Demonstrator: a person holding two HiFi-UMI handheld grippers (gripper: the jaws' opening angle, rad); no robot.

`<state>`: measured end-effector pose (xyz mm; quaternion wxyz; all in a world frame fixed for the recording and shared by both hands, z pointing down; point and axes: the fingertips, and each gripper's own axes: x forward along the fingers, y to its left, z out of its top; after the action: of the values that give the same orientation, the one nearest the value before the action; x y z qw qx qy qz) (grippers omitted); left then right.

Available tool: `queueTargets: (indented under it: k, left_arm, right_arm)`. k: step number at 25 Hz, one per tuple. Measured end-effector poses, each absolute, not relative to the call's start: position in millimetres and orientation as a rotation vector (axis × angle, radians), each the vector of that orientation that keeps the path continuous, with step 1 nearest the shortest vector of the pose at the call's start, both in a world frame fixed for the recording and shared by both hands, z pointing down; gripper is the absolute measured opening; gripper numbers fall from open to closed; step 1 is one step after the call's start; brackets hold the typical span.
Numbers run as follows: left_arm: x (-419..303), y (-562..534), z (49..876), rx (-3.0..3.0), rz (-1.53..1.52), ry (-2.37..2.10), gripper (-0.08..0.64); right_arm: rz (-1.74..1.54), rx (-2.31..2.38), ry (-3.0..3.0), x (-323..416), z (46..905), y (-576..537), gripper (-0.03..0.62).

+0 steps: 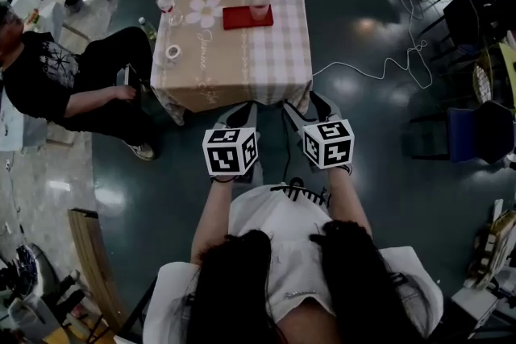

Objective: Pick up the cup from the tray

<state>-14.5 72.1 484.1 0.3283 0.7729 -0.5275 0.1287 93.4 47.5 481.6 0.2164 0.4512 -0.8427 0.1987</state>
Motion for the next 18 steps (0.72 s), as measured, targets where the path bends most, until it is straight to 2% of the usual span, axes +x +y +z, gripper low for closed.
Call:
queueTargets:
  k: [18]
  left_arm:
    - [-66.1, -23.1, 485.3, 2.044, 0.404, -1.332, 0.008]
  right_arm:
    - [0.592, 1.309, -2.261, 53.2, 483.0, -38.1, 0.296]
